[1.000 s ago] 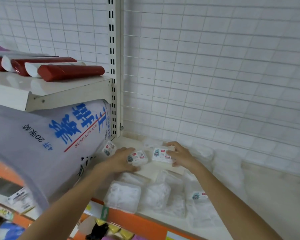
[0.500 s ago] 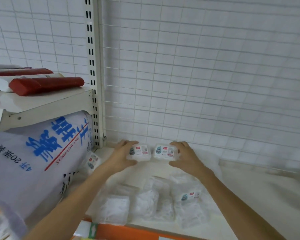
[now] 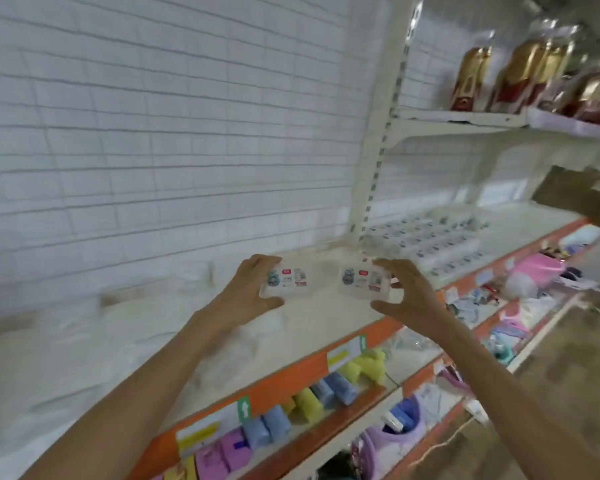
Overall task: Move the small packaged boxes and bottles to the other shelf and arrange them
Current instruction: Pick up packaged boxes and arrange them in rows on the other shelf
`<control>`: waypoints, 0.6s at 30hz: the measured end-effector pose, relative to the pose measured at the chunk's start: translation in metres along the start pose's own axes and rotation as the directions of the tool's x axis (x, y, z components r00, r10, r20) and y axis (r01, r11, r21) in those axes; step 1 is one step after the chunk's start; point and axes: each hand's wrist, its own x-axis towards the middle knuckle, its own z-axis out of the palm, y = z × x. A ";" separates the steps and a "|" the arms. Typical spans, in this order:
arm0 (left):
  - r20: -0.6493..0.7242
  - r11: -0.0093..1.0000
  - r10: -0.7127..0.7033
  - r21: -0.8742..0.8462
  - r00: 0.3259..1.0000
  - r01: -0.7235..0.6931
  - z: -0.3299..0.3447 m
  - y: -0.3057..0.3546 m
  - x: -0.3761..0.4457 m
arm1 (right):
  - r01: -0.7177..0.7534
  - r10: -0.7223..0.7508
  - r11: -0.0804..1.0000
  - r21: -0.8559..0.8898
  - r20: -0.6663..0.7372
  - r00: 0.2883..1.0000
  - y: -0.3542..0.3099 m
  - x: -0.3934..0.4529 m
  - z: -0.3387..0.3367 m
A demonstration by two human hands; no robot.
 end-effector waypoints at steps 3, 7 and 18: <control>0.114 0.998 0.058 -0.022 0.992 -0.056 0.046 0.030 0.026 | -0.115 0.113 0.989 -0.088 -0.030 0.993 0.037 -0.042 -0.033; 0.212 0.990 0.138 -0.050 0.968 -0.130 0.102 0.072 0.050 | -0.259 0.252 0.958 -0.122 -0.075 0.965 0.080 -0.086 -0.063; 0.272 0.964 0.256 -0.143 0.928 -0.224 0.252 0.159 0.152 | -0.392 0.372 0.911 -0.123 -0.158 0.915 0.225 -0.115 -0.122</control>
